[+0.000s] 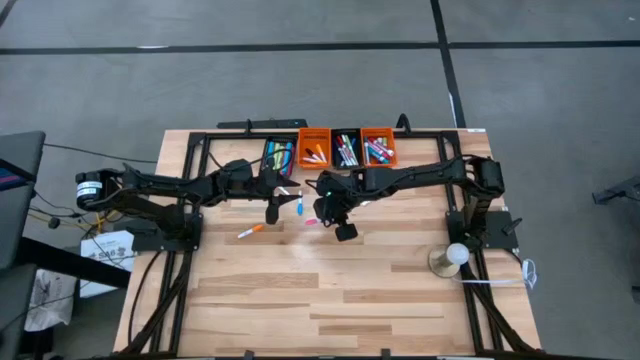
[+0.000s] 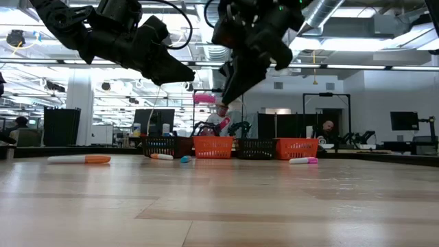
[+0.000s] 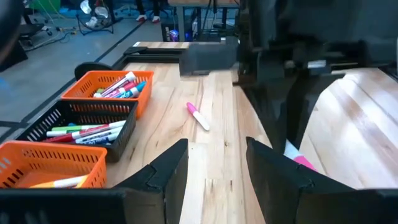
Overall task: Pick & Place Markers
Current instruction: Put the left small pink highlighter pen into the left orange basket
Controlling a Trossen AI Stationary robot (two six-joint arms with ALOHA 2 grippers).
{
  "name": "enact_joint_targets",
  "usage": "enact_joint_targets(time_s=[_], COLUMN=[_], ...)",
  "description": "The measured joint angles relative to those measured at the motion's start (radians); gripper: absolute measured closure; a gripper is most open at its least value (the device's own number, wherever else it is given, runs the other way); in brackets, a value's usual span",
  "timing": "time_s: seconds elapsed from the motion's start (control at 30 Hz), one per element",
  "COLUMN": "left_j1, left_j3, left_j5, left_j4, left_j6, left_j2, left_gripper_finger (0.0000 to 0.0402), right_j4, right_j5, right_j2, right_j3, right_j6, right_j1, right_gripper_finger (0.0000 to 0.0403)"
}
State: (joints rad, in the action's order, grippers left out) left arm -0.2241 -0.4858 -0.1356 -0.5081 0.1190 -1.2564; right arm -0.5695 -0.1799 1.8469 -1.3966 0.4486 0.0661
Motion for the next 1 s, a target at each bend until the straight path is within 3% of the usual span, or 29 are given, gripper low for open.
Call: enact_joint_targets(time_s=[0.17, 0.33, 0.47, 0.67, 0.87, 1.0], left_j1=[0.0, -0.018, -0.037, -0.047, -0.047, -0.048], left_j3=[0.0, 0.0, 0.0, 0.0, -0.001, -0.001], left_j5=[0.0, -0.001, 0.004, 0.011, 0.011, 0.011], left_j4=[0.0, -0.001, -0.001, 0.006, 0.013, 0.013], left_j6=[-0.047, -0.052, -0.057, -0.057, -0.056, -0.048], left_j2=[0.0, 0.0, 0.0, 0.006, 0.024, 0.027], left_gripper_finger=[0.0242, 0.0242, 0.0242, 0.0242, 0.0242, 0.0242], right_j4=[-0.094, -0.177, -0.186, -0.101, 0.103, 0.193], right_j5=[0.01, 0.099, 0.136, 0.132, 0.044, -0.111], right_j2=[-0.001, -0.001, -0.002, 0.006, 0.006, 0.022], right_j3=[-0.079, -0.15, -0.173, -0.177, -0.177, -0.178], right_j6=[0.03, 0.065, 0.088, 0.11, 0.032, -0.061], right_j1=[0.002, 0.03, 0.09, 0.228, 0.376, 0.455], right_gripper_finger=[0.038, 0.0376, 0.0363, 0.0381, 0.0363, 0.0358])
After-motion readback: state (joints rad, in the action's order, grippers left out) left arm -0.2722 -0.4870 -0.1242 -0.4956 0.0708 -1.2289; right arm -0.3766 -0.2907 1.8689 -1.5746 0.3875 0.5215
